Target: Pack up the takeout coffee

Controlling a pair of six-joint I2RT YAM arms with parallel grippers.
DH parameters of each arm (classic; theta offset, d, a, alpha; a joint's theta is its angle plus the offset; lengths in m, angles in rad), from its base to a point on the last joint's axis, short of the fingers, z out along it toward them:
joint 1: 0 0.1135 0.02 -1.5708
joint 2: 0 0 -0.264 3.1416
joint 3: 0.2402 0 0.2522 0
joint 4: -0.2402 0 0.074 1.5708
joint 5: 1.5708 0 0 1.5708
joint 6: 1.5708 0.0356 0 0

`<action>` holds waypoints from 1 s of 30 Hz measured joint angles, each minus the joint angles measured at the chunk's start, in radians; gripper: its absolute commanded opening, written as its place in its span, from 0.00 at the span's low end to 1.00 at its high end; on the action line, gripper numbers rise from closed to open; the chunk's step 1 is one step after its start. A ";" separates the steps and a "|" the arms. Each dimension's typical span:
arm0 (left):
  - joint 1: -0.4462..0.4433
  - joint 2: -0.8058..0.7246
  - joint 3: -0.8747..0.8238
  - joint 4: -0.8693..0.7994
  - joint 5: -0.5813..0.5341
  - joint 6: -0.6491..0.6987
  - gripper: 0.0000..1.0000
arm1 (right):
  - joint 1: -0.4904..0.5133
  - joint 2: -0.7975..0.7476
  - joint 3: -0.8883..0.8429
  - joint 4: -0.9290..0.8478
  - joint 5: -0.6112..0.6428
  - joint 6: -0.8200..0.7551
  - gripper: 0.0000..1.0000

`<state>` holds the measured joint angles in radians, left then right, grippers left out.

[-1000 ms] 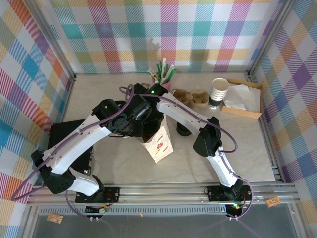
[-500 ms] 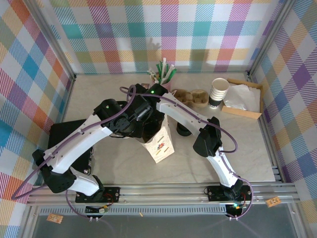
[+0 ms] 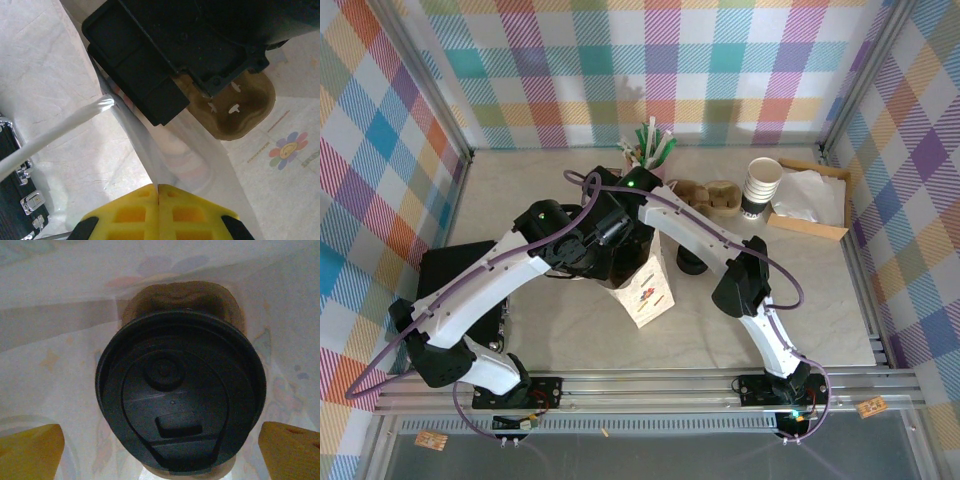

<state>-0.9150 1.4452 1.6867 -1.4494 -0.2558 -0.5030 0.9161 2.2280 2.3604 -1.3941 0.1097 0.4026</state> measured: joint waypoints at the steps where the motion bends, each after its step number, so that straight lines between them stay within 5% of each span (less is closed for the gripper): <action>1: 0.000 0.000 0.000 0.000 0.000 0.002 0.00 | 0.000 0.000 0.006 -0.001 -0.001 0.002 0.99; 19: -0.001 0.007 0.032 -0.020 0.000 0.022 0.00 | 0.000 -0.038 0.017 -0.011 -0.074 0.009 0.93; 30: -0.001 0.036 0.052 -0.042 0.000 0.022 0.00 | -0.001 -0.064 -0.007 0.019 -0.158 0.009 0.76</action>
<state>-0.9161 1.4811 1.7386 -1.4918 -0.2558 -0.4812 0.9150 2.1643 2.3535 -1.3754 -0.0486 0.4114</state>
